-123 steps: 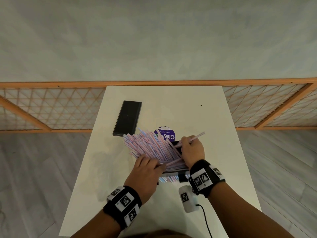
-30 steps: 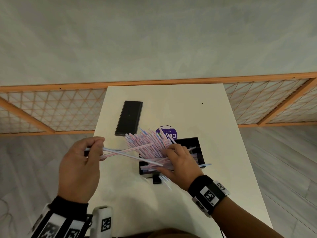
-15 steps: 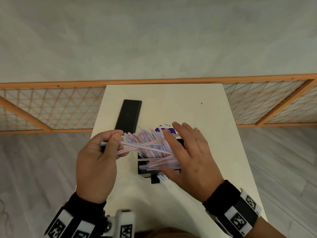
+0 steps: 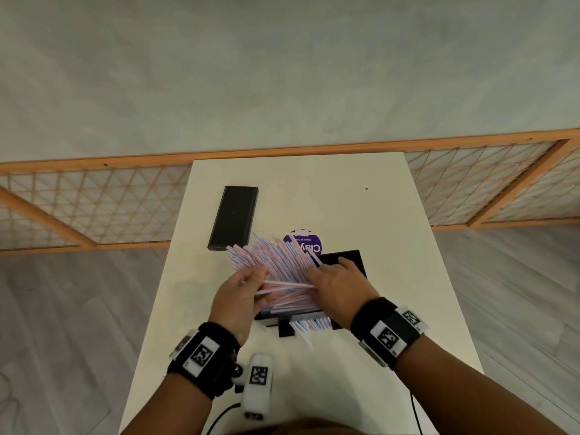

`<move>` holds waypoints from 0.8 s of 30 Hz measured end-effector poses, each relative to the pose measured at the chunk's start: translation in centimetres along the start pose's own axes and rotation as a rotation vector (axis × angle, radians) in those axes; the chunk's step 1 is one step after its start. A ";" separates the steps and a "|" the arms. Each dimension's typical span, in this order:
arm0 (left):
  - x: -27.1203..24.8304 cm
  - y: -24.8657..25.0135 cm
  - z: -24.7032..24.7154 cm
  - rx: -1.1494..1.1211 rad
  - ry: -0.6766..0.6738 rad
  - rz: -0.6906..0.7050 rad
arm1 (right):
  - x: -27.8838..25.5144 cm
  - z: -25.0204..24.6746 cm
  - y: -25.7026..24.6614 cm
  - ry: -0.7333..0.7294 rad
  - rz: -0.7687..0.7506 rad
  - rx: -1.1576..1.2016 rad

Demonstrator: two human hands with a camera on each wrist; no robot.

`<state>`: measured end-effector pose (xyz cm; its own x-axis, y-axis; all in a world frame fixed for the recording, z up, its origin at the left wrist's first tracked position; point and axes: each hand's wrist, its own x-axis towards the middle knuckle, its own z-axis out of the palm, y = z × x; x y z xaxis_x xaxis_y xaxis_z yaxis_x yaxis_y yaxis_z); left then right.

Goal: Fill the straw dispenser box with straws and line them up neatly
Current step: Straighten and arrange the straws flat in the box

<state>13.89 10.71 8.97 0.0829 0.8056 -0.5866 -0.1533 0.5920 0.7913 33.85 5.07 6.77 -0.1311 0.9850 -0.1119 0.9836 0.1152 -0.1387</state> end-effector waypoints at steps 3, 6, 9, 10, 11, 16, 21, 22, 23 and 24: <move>0.5 -0.7 -0.7 0.301 0.064 0.133 | 0.0 1.7 0.3 0.047 -0.005 0.062; 0.1 -0.9 -2.0 0.640 0.099 0.386 | -0.5 2.7 0.6 0.133 -0.023 0.142; 0.0 -1.0 -3.3 0.837 0.168 0.540 | -1.1 3.5 0.8 0.138 -0.049 0.185; 0.3 -1.1 -3.9 0.867 0.198 0.524 | -1.2 3.9 0.9 0.141 -0.061 0.176; 0.7 -1.2 -4.5 0.888 0.209 0.465 | -1.3 4.2 1.0 0.144 -0.067 0.166; 1.4 -1.9 -5.4 0.708 0.089 0.201 | -1.1 4.7 1.2 0.167 -0.041 0.238; 0.7 -1.1 -5.1 0.553 0.107 0.200 | -1.7 4.4 0.9 0.227 -0.039 0.370; 0.6 -0.8 -5.2 0.539 0.115 0.205 | -1.9 4.3 0.9 0.228 -0.056 0.374; 0.5 -0.5 -5.5 0.531 0.131 0.214 | -2.1 4.3 0.9 0.222 -0.073 0.366; 0.3 0.0 -5.8 0.524 0.153 0.231 | -2.2 4.3 0.9 0.212 -0.084 0.358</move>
<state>8.17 10.82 7.78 -0.0435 0.9255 -0.3763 0.3594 0.3660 0.8584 34.53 2.48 2.64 -0.1436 0.9831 0.1138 0.8605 0.1809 -0.4763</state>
